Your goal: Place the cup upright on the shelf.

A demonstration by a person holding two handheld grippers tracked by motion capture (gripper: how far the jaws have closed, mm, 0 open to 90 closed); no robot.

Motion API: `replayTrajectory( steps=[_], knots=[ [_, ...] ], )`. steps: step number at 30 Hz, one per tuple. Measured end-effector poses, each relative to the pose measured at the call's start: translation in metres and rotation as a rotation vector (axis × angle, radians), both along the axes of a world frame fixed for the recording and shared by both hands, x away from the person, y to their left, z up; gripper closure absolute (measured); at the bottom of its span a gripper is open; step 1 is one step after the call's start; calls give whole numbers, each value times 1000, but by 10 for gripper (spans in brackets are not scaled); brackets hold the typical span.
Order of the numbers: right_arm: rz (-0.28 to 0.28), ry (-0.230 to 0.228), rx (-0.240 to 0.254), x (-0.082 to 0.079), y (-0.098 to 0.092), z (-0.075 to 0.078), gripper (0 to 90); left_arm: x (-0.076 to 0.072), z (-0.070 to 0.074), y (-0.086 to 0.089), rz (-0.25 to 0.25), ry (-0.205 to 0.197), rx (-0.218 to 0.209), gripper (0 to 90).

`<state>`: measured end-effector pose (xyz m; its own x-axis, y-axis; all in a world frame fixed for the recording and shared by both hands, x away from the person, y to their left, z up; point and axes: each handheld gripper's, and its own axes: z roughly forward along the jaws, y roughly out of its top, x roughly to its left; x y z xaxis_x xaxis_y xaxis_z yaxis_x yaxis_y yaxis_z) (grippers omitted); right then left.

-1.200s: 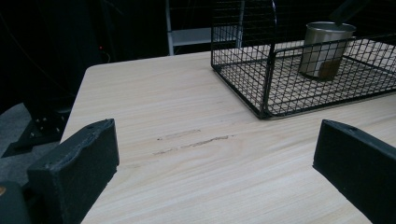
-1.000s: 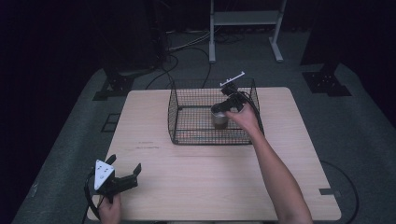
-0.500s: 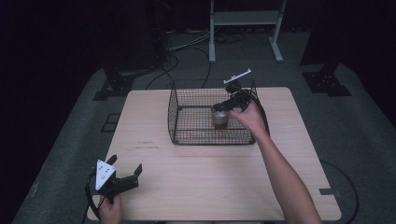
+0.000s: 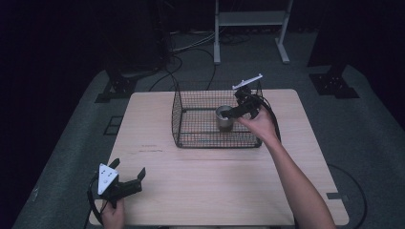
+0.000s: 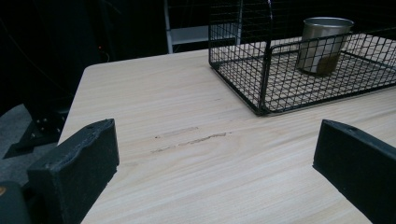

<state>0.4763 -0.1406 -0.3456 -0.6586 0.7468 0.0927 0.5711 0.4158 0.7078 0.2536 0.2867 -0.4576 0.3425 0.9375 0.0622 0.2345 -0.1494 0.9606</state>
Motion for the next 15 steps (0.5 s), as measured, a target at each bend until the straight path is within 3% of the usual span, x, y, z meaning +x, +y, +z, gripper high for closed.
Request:
replayTrajectory(
  steps=[15],
  knots=[
    [32,-32,9,-25,-15,3,92,0,0,0,0,4,-1,0]
  ],
)
